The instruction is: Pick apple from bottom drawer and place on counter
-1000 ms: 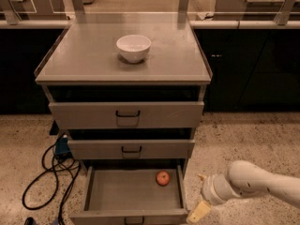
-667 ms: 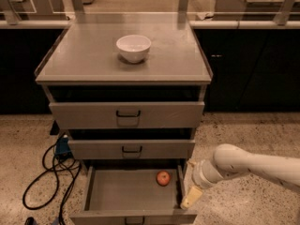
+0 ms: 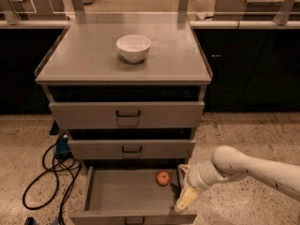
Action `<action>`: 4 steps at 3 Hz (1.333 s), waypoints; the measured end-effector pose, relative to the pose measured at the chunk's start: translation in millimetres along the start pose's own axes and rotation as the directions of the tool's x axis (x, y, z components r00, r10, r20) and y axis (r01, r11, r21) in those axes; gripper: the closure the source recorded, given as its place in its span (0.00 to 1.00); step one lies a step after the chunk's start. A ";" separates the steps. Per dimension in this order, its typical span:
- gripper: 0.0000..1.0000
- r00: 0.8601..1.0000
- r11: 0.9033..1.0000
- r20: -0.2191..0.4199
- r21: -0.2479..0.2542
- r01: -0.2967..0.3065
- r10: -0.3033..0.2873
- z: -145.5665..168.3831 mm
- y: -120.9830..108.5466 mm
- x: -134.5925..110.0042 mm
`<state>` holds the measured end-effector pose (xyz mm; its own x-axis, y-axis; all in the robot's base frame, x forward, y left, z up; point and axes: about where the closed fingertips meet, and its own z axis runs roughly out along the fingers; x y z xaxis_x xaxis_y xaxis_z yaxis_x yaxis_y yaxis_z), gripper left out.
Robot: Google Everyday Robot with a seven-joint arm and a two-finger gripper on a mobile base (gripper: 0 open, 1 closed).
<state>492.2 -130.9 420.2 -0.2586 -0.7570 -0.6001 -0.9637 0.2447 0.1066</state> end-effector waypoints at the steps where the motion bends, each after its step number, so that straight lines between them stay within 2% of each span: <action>1: 0.00 0.978 0.992 0.203 -0.108 0.059 -0.036 24.5 -2.4 -16.3; 2: 0.00 0.927 0.990 0.365 -0.072 0.118 -0.084 19.2 -43.4 -57.3; 3: 0.00 0.922 0.993 0.374 -0.023 0.115 -0.098 7.4 -67.3 -61.6; 4: 0.00 0.930 0.997 0.360 -0.006 0.083 -0.075 22.2 -69.9 -54.8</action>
Offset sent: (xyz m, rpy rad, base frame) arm 0.1409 0.0540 0.0541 0.5402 -0.2361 0.0599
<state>575.2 -93.1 428.1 -0.1441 -0.5046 -0.8512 -0.9823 0.1772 0.0613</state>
